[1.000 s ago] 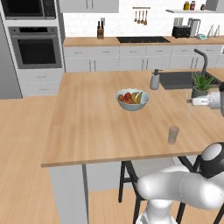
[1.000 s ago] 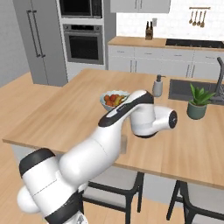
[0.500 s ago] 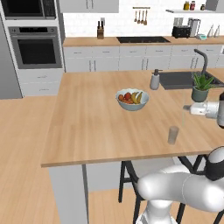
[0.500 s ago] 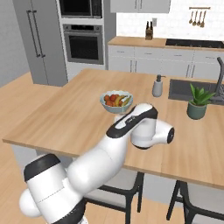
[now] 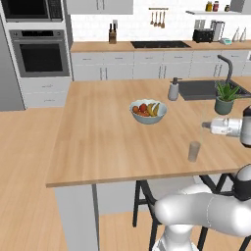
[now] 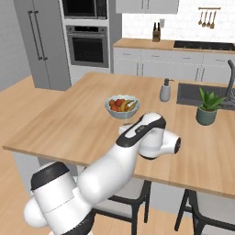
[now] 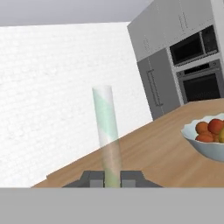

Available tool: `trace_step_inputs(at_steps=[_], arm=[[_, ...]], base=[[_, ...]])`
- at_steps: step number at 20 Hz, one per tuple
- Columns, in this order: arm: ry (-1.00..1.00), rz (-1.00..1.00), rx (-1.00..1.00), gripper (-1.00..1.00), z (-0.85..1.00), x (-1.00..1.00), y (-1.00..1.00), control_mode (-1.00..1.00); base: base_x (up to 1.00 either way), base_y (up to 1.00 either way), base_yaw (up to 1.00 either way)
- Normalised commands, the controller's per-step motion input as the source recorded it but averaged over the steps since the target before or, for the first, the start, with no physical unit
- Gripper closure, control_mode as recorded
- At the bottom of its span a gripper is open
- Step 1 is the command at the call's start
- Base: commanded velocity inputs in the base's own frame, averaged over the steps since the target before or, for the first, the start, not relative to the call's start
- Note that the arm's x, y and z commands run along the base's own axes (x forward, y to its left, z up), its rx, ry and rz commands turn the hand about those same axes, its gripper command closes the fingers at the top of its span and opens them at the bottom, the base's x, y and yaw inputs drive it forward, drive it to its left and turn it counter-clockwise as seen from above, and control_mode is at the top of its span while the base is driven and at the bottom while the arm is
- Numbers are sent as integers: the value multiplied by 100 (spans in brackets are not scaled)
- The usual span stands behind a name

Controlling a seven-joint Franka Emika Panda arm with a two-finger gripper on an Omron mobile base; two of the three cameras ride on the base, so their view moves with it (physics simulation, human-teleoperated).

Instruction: Take a straw from the drawer in front and place it inside the glass cup on the dining counter.

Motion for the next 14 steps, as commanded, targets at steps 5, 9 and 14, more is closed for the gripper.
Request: trace_step_inputs(at_steps=[5,9,14], arm=[[-1,3,0,100,-23,15,6,-100],[-4,2,0,100,-17,25,0,-100],[-7,2,0,100,-4,40,0,-100]], base=[[0,0,0],[0,0,0],[0,0,0]])
